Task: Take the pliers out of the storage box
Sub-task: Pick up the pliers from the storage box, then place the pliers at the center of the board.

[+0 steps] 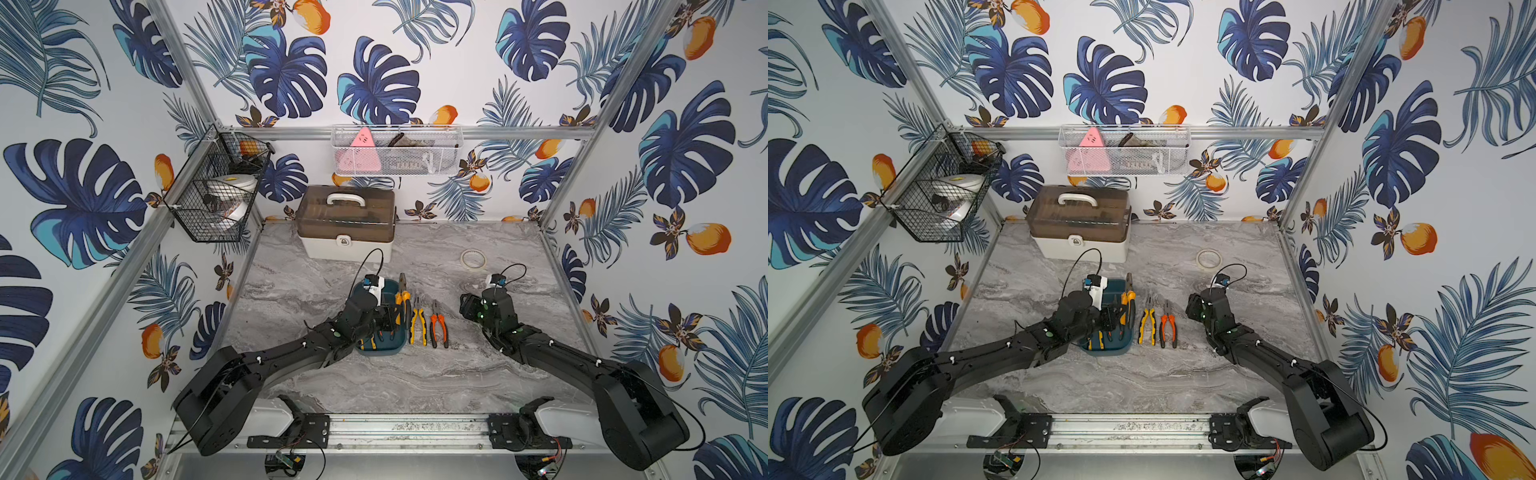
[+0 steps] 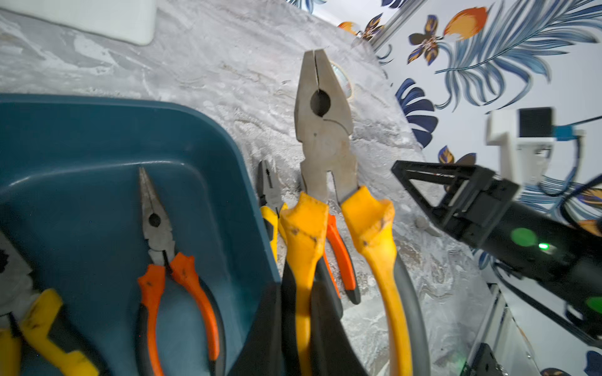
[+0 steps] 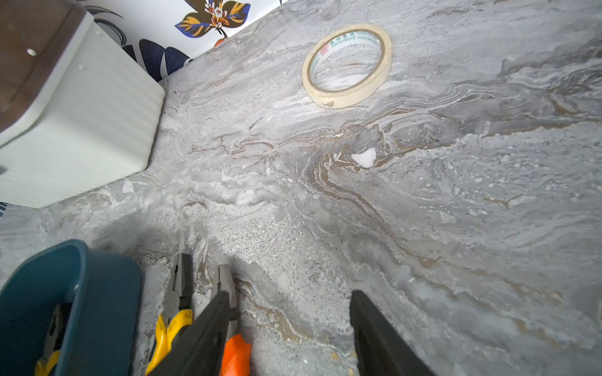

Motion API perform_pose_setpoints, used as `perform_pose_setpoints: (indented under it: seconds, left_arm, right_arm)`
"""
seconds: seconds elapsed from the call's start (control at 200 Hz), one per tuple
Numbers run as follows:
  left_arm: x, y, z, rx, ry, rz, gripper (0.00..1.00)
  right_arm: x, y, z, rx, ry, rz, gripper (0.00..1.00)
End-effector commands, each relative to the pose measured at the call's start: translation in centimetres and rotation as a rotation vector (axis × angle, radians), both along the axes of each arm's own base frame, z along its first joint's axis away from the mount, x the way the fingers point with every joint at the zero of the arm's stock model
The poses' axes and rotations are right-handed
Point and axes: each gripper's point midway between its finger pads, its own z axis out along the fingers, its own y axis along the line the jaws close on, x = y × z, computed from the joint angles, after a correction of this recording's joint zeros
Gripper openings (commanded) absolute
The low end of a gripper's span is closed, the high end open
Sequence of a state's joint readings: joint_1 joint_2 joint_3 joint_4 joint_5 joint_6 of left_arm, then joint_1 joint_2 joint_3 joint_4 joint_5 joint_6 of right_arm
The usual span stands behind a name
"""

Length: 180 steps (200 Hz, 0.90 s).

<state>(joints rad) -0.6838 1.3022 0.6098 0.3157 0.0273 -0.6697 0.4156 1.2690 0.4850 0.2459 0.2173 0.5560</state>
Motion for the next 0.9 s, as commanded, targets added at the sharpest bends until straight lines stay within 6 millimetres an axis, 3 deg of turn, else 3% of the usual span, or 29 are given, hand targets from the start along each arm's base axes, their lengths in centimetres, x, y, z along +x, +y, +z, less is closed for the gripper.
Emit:
perform_pose_setpoints:
  seconds: [0.0,0.14,0.275,0.395,0.525,0.686,0.811,0.896]
  left_arm:
    - [0.9,-0.1,3.1,0.005,-0.107,0.011,0.0]
    - [1.6,-1.1,3.4,0.048,-0.067,-0.007,0.0]
    - [1.5,-2.3,0.2,0.039,0.031,-0.031,0.0]
    - [1.1,-2.2,-1.3,0.108,0.024,-0.035,0.0]
    - [0.7,-1.6,-1.6,0.116,-0.032,-0.02,0.0]
    - [-0.9,-3.0,-1.0,0.088,-0.084,-0.105,0.0]
    - [-2.1,-4.4,0.4,0.067,-0.122,-0.178,0.0]
    - [-2.4,-4.5,-0.6,0.085,-0.113,-0.184,0.0]
  right_arm:
    - [0.6,0.7,0.6,-0.002,-0.023,0.042,0.62]
    - [0.6,0.8,0.0,-0.013,-0.013,0.047,0.62]
    - [0.5,-0.4,-0.9,-0.042,-0.003,-0.004,0.62]
    - [0.3,-0.7,1.3,-0.036,-0.042,-0.008,0.61]
    - [-0.9,-0.6,3.1,0.011,-0.134,0.025,0.61]
    - [-2.4,3.6,4.7,0.149,-0.081,0.242,0.6]
    - [-4.6,7.8,7.9,0.392,-0.005,0.402,0.61]
    - [-5.9,9.3,9.3,0.535,0.021,0.414,0.63]
